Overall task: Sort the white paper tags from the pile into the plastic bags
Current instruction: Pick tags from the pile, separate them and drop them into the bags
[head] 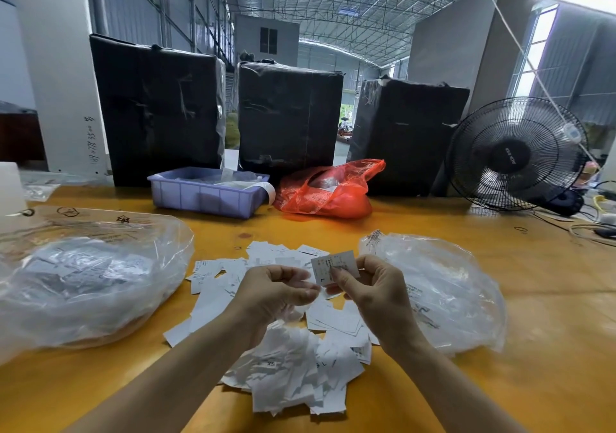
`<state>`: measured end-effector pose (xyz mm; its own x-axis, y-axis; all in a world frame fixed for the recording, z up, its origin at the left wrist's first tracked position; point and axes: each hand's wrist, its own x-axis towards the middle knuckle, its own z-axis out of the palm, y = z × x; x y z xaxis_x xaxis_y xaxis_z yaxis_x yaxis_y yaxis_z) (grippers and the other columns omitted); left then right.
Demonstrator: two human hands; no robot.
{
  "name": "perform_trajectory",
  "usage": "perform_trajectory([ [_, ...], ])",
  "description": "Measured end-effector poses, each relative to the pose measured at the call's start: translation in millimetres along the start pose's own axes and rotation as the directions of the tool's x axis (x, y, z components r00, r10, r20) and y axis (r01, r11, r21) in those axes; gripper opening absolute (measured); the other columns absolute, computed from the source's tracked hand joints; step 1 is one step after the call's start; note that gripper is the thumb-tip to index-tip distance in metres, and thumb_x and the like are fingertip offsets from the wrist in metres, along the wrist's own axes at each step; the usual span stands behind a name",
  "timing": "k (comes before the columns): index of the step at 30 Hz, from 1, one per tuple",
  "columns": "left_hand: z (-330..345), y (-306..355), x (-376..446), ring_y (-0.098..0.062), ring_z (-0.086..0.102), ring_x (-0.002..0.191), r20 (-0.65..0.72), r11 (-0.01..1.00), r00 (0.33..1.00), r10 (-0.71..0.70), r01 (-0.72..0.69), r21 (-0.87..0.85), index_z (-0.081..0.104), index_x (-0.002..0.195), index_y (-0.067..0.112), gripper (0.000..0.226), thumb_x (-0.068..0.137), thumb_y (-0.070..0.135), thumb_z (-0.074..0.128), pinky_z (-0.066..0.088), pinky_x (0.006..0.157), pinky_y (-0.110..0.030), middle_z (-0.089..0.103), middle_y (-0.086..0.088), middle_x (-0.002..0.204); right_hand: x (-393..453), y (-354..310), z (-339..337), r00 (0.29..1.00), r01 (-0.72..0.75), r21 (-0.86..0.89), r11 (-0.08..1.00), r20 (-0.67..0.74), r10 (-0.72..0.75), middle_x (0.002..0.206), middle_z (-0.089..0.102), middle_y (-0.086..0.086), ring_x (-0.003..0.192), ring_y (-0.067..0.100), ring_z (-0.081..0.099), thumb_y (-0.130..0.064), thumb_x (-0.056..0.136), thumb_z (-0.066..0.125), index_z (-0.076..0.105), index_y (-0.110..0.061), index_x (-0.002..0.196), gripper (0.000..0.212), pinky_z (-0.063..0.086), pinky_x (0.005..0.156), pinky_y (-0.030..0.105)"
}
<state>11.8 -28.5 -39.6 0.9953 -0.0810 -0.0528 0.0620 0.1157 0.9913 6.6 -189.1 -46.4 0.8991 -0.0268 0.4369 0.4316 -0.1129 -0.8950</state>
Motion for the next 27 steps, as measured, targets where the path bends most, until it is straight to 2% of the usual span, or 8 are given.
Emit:
perform_trajectory([
  [5, -0.3, -0.1, -0.5, -0.010, 0.070, 0.063, 0.032, 1.000, 0.999, 0.000, 0.000, 0.014, 0.064, 0.091, 0.005, 0.029, 0.069, -0.012, 0.073, 0.053, 0.057, -0.026, 0.075, -0.007, 0.077, 0.7, 1.2, 1.0, 1.000, 0.019, -0.028, 0.999, -0.007, -0.019, 0.079, 0.071, 0.008, 0.064, 0.017, 0.070, -0.002, 0.085, 0.065, 0.062, -0.005, 0.086, 0.004, 0.053, 0.057, 0.019],
  [9, 0.6, 0.2, 0.0, -0.012, 0.070, 0.065, 0.044, 1.000, 0.999, -0.004, 0.003, 0.013, 0.064, 0.091, 0.004, 0.029, 0.069, -0.013, 0.072, 0.051, 0.063, -0.026, 0.075, -0.008, 0.077, 0.3, 1.3, 0.9, 1.000, 0.023, -0.018, 1.000, -0.005, -0.023, 0.079, 0.071, 0.007, 0.065, 0.017, 0.070, -0.002, 0.086, 0.064, 0.062, -0.005, 0.087, 0.004, 0.053, 0.057, 0.020],
  [20, -0.9, 1.1, 2.2, -0.016, 0.065, 0.068, -0.005, 1.000, 1.000, -0.010, 0.010, 0.023, 0.067, 0.086, 0.007, 0.026, 0.069, -0.012, 0.073, 0.047, 0.066, -0.029, 0.072, -0.004, 0.068, 0.2, 1.5, 1.3, 0.999, 0.024, -0.056, 0.998, 0.046, -0.022, 0.080, 0.071, 0.009, 0.064, 0.017, 0.070, 0.002, 0.083, 0.067, 0.063, -0.008, 0.082, 0.011, 0.053, 0.057, 0.020],
  [24, -3.9, 1.0, 3.4, -0.016, 0.064, 0.069, -0.007, 0.999, 1.000, -0.010, 0.010, 0.036, 0.068, 0.085, 0.009, 0.025, 0.070, -0.010, 0.074, 0.046, 0.067, -0.029, 0.072, -0.004, 0.068, 1.0, 2.9, -0.2, 0.997, -0.005, -0.099, 0.995, 0.082, 0.013, 0.078, 0.070, 0.013, 0.062, 0.016, 0.069, 0.001, 0.081, 0.068, 0.064, 0.002, 0.081, 0.004, 0.049, 0.053, 0.017],
  [27, -5.2, -0.2, 3.6, -0.020, 0.062, 0.071, -0.017, 0.999, 1.000, 0.003, -0.002, 0.051, 0.069, 0.084, 0.009, 0.024, 0.069, -0.009, 0.075, 0.046, 0.071, -0.031, 0.072, -0.006, 0.069, 0.0, 3.8, -0.6, 0.989, -0.039, -0.124, 0.991, 0.139, 0.056, 0.076, 0.070, 0.014, 0.060, 0.015, 0.068, 0.000, 0.081, 0.069, 0.063, 0.009, 0.083, 0.011, 0.048, 0.053, 0.017],
])
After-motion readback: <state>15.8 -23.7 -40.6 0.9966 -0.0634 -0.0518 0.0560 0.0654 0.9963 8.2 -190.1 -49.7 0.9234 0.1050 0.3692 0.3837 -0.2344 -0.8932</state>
